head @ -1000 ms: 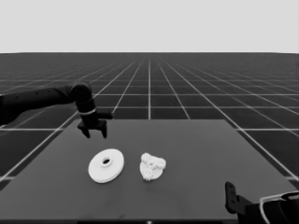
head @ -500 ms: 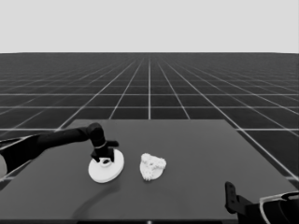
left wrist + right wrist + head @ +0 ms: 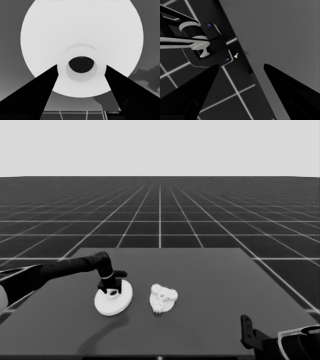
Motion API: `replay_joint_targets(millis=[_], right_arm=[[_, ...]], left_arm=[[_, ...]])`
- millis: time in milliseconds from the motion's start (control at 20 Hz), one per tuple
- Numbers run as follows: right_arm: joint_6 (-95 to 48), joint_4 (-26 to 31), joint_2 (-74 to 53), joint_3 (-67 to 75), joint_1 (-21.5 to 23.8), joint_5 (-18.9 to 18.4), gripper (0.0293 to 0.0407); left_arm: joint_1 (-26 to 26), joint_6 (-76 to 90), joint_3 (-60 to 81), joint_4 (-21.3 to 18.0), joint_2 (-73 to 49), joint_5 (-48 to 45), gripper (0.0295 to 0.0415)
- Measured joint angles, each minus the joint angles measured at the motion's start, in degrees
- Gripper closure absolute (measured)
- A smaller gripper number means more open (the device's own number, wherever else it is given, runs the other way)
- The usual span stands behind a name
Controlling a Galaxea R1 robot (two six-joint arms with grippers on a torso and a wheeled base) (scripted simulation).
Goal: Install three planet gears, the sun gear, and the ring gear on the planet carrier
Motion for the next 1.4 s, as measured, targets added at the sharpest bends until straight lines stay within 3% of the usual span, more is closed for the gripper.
replay_joint_targets(millis=[50, 150, 250, 550, 650, 750, 1050, 1100, 1200, 1400], right_arm=[[0.00, 0.00, 0.00, 0.00, 0.00, 0.00, 0.0315], [0.00, 0.00, 0.00, 0.00, 0.00, 0.00, 0.0315], [0.00, 0.00, 0.00, 0.00, 0.00, 0.00, 0.0315], [0.00, 0.00, 0.00, 0.00, 0.00, 0.00, 0.0315], [0.00, 0.00, 0.00, 0.00, 0.00, 0.00, 0.0315], [0.00, 0.00, 0.00, 0.00, 0.00, 0.00, 0.0315], [0.00, 0.00, 0.00, 0.00, 0.00, 0.00, 0.0315], [0.00, 0.00, 0.00, 0.00, 0.00, 0.00, 0.0315], [0.00, 0.00, 0.00, 0.00, 0.00, 0.00, 0.0315], [0.00, 0.00, 0.00, 0.00, 0.00, 0.00, 0.0315]], left_arm=[[0.00, 0.00, 0.00, 0.00, 0.00, 0.00, 0.0362], [-13.08, -4.09, 9.85, -11.59, -4.17, 8.99, 0.0362], [-19.93, -3.46, 8.48, -16.63, -3.59, 11.56, 0.0362], [-22.81, -2.57, 6.54, -18.98, -2.80, 12.94, 0.0362], [-21.44, -22.45, 5.09, -18.37, 15.61, 10.90, 0.0362], [-20.83, -23.34, -3.91, -17.86, 28.12, 10.69, 0.0362], [-20.56, -21.50, -11.59, -17.54, 34.42, 10.80, 0.0362], [-14.61, -21.91, -11.08, -10.57, 34.28, 9.20, 0.0362], [-6.63, -20.33, -13.65, -4.00, 34.99, 7.55, 0.0362], [-3.61, -18.70, -16.36, -1.21, 35.75, 6.37, 0.0362]])
